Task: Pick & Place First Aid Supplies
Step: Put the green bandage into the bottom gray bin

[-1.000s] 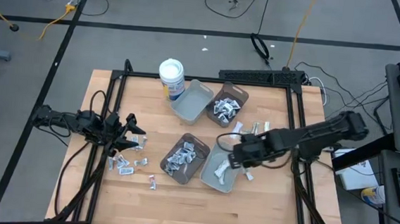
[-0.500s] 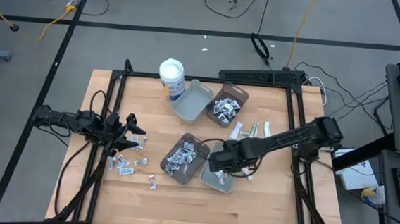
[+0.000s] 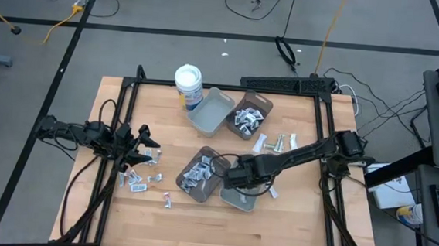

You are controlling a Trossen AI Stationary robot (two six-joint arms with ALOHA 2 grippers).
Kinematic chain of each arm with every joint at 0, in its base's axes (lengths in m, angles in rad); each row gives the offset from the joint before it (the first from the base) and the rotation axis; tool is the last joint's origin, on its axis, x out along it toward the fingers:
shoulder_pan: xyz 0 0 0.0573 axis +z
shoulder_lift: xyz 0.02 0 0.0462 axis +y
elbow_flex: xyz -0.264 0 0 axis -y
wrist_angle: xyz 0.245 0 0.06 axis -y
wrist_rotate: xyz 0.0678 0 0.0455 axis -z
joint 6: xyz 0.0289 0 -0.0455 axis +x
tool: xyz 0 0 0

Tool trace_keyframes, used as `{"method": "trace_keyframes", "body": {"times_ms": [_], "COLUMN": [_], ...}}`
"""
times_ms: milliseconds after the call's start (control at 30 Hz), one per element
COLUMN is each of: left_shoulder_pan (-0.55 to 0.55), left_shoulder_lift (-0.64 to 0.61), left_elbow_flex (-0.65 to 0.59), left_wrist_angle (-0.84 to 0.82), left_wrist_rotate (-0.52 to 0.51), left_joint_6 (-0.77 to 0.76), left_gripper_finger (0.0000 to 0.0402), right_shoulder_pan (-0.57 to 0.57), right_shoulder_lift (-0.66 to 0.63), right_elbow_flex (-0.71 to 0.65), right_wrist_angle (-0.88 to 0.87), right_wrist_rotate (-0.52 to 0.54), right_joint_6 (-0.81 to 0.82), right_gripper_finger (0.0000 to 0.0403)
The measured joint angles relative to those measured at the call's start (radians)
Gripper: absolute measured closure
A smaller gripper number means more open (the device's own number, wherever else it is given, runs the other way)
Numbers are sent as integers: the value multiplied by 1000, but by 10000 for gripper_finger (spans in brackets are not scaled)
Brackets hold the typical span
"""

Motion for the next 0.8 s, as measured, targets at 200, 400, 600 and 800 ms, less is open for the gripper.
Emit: {"method": "trace_keyframes", "body": {"times_ms": [200, 400, 600, 800], "left_shoulder_pan": [0, 0, 0, 0], "left_shoulder_lift": [0, 0, 0, 0], "left_elbow_flex": [0, 0, 0, 0], "left_wrist_angle": [0, 0, 0, 0], "left_wrist_rotate": [0, 0, 0, 0], "left_joint_6": [0, 0, 0, 0], "left_gripper_finger": [135, 135, 135, 135], "right_shoulder_pan": [-2, -3, -4, -3], "right_shoulder_lift": [0, -2, -40, -122], "right_elbow_flex": [0, 0, 0, 0], "right_wrist_angle": [47, 45, 44, 34], "right_wrist_rotate": [10, 11, 11, 11], "right_joint_6": [-7, 18, 11, -80], "right_gripper_finger": [315, 238, 229, 244]}}
